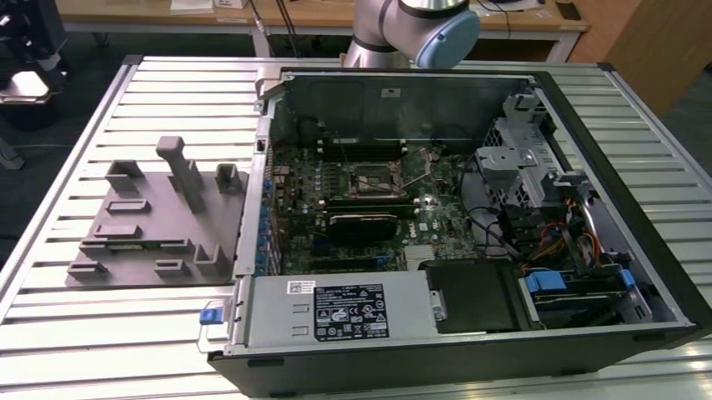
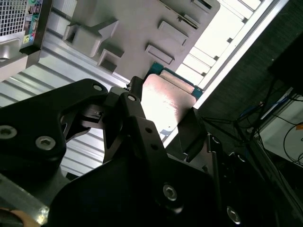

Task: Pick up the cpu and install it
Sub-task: 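Pick up the cpu and move it towards the insertion slot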

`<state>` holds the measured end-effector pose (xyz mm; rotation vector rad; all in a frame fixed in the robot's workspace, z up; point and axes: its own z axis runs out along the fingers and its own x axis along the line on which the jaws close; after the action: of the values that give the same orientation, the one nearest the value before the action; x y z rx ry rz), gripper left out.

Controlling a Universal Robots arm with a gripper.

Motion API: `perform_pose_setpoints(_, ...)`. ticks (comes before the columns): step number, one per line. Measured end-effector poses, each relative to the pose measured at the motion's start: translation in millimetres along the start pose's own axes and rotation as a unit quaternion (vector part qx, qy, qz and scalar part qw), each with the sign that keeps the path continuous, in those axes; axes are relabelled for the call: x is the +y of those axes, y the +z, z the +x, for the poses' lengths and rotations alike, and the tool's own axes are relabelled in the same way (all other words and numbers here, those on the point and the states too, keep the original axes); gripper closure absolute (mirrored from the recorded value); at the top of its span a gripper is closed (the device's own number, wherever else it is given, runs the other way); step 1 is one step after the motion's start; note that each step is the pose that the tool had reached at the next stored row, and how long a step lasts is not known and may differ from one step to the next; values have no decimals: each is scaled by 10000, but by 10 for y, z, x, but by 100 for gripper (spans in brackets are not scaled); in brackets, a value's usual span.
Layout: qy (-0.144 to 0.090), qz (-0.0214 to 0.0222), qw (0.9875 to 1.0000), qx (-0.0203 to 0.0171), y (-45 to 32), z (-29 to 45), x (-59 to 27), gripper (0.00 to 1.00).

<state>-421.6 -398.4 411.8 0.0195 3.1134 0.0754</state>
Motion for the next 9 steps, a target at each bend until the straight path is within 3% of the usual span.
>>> perform_pose_setpoints(9,0,0,10000,1,1,-43,1,46)
